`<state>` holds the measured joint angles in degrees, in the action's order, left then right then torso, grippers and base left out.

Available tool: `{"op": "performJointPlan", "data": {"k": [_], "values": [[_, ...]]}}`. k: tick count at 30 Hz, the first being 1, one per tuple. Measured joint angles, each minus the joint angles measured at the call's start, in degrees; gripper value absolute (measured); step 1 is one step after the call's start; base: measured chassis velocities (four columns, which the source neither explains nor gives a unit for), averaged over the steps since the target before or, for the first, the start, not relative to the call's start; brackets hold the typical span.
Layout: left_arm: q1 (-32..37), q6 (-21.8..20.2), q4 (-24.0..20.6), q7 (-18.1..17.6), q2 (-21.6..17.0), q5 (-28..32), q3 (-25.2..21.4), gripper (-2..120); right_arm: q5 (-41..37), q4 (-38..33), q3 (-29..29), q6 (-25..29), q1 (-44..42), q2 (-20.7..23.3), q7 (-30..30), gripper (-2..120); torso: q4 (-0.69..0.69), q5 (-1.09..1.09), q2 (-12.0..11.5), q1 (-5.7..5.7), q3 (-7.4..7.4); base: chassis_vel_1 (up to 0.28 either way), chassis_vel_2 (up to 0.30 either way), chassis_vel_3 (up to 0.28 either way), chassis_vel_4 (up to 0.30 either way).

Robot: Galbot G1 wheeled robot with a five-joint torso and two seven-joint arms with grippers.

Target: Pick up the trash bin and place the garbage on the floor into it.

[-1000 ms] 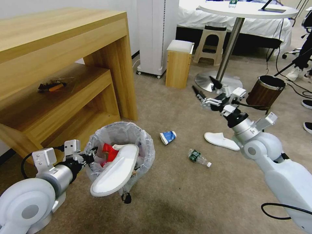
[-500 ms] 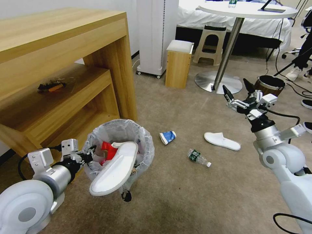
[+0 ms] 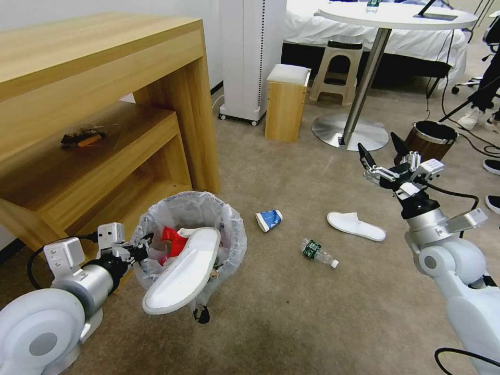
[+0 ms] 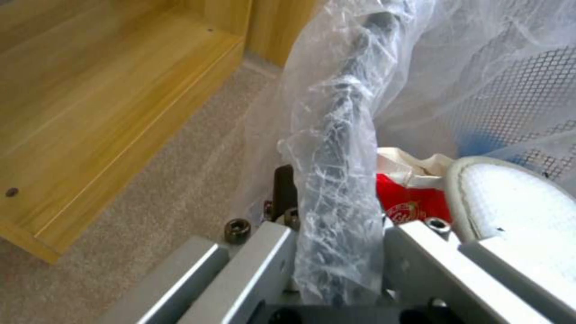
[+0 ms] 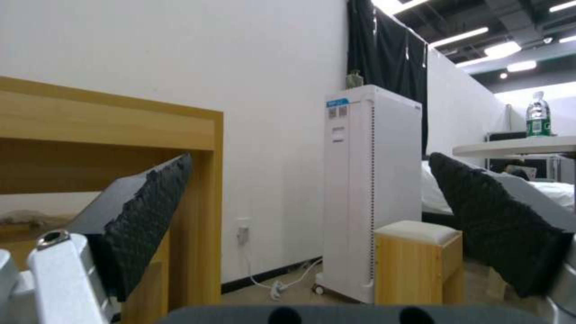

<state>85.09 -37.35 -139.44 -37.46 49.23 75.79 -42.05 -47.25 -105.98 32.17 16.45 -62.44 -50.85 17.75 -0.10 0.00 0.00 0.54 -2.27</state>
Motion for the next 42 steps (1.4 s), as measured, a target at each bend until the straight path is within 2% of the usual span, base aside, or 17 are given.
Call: {"op": "performJointPlan", "data": {"k": [13, 17, 24, 42], "values": [[-0.1, 0.0, 0.2, 0.1, -0.1, 0.0, 0.0, 0, -0.3, 0.3, -0.4, 0.0, -0.1, 0.0, 0.1, 100, -0.01, 0.00, 0.0, 0.00, 0.00, -0.027, -0.027, -0.023, -0.036], [-0.1, 0.3, 0.2, 0.0, -0.2, 0.0, -0.1, 0, -0.6, 0.4, -0.8, 0.1, 0.2, 0.0, 0.0, 100, -0.04, 0.01, 0.0, 0.00, 0.00, -0.073, -0.057, -0.060, -0.060], [-0.1, 0.6, 0.4, -0.1, -0.1, 0.0, -0.2, 0, -0.6, 0.5, -1.1, 0.1, 0.4, -0.1, -0.6, 100, 0.01, 0.00, 0.0, 0.00, 0.00, -0.015, -0.014, -0.006, -0.008], [0.0, 0.6, -0.5, -1.2, 0.3, 0.8, -1.4, 0, -0.3, 1.3, -2.3, 0.4, 0.7, -0.9, -0.6, 100, 0.00, 0.00, 0.0, 0.00, 0.01, 0.000, 0.000, 0.000, 0.000]]}}
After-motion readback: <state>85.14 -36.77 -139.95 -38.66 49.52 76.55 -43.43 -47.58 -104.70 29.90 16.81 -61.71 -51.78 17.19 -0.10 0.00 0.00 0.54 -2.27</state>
